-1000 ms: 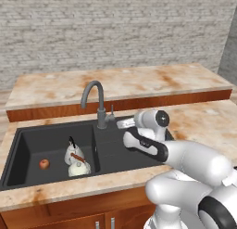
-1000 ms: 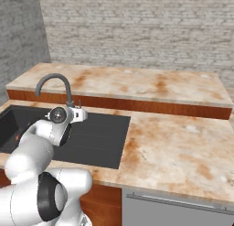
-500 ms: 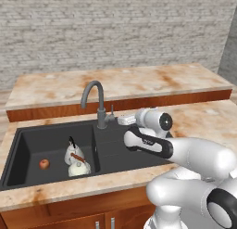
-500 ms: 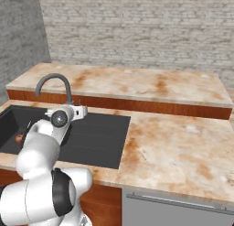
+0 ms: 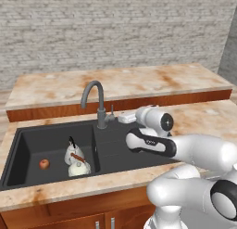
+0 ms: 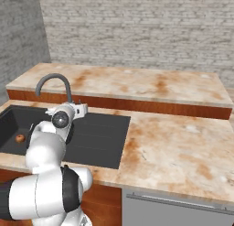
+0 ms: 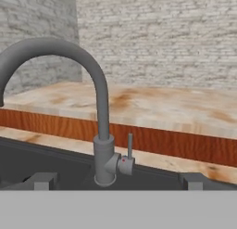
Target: Pick the kettle and kettle and place them in the sink. Then turn on the water.
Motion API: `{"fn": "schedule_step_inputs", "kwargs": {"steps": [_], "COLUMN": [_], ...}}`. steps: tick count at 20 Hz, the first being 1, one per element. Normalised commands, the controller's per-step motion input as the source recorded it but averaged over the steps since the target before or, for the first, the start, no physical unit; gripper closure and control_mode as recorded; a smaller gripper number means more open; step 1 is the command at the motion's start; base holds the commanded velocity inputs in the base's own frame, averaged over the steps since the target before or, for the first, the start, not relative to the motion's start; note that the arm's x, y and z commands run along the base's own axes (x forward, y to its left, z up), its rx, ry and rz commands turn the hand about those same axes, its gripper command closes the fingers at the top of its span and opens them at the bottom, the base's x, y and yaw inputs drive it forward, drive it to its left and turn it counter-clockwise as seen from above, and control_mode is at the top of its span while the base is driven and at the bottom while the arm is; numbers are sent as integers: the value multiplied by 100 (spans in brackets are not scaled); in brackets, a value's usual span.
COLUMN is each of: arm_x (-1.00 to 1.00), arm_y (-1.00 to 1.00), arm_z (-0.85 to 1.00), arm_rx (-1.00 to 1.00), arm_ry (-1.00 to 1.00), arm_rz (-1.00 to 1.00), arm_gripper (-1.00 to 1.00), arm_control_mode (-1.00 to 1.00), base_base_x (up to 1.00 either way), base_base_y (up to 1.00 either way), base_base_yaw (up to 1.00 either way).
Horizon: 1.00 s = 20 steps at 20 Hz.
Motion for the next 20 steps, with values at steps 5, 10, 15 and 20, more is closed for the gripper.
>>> {"fn": "schedule_step_inputs", "kwargs": {"steps": [5, 10, 15, 20], "arm_x": [9, 14, 10, 14], "arm_y": [0, 0, -9, -3], "arm_z": [-2, -28, -41, -23], "arm_rx": [0, 0, 0, 1], "arm_ry": [-1, -5, -10, -8], "arm_rz": [0, 0, 3, 0], "arm_gripper": [-100, -100, -100, -100], "arm_control_mode": [-100, -100, -100, -100], "base_base_x": [0, 0, 0, 0], "base_base_y": [0, 0, 0, 0], "base_base_yaw": [0, 0, 0, 0]}}
